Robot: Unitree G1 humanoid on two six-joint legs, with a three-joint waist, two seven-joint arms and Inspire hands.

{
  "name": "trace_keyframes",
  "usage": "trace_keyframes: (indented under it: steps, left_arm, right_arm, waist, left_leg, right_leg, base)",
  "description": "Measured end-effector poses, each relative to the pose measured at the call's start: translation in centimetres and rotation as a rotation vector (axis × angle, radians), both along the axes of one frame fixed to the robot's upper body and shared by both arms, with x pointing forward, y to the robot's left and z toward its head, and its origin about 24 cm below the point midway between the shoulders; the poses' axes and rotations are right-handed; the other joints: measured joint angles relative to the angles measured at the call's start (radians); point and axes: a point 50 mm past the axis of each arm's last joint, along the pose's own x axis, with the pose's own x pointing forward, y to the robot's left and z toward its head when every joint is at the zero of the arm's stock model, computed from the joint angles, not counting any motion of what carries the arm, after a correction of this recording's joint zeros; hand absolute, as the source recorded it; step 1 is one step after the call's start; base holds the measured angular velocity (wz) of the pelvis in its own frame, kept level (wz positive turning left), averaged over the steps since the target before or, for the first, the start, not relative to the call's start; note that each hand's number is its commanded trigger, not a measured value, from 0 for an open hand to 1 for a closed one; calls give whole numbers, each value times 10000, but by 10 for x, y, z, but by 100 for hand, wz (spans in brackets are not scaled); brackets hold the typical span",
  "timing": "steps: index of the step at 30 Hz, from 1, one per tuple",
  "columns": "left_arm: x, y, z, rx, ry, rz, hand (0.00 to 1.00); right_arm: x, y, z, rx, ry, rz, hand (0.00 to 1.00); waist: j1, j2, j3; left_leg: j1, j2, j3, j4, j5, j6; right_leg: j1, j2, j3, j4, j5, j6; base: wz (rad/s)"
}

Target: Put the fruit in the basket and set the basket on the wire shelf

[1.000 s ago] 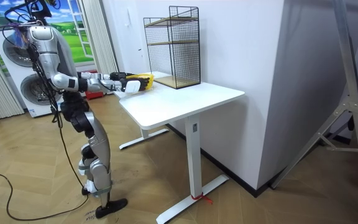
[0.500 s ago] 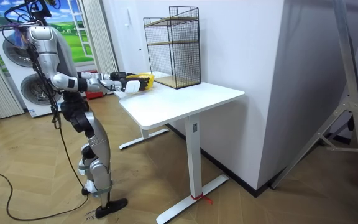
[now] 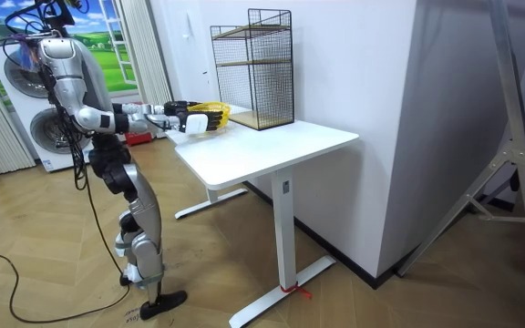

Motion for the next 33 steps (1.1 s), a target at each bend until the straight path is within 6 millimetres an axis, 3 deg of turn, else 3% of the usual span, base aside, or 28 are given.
trace_keyframes:
  steps: [33]
  left_arm:
    - [2, 1, 2, 159, -87, -45, 0]
  right_arm:
    - [5, 4, 18, -229, -658, -340, 0]
  waist:
    - [19, -62, 4]
  left_leg:
    - [100, 7, 247, -12, 0, 0]
  right_leg:
    - [0, 2, 128, 22, 5, 5]
  base:
    - [-1]
